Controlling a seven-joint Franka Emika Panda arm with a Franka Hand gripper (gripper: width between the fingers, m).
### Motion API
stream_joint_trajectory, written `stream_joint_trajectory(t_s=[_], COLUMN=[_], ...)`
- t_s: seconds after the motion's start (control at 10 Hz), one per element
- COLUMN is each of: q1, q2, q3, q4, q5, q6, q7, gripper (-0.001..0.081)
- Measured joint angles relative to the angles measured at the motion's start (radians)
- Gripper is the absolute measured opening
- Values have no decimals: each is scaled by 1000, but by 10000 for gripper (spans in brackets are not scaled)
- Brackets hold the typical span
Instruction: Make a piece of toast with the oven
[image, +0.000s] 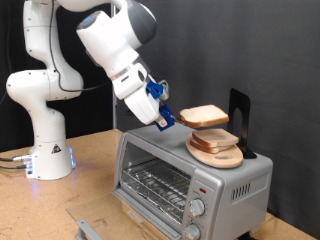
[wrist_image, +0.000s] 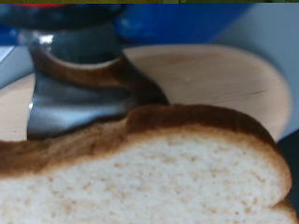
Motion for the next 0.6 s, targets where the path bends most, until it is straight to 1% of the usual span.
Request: stream_joint_trajectory(t_s=[0.1,0.2,0.3,0.5,0.6], q1=[-12,-30,-51,-91,-101], q2=[-19,-32,-36,-32,-28], q3=[-37,-68,-91,-122,-122], q4=[5,8,9,9,10], q5=[-7,-41,-89,-182,-199], q6=[-76,-131,-159,-170,-170], q7=[-39,-70,-86,-99,-99], gripper=[307,304,304,295,282])
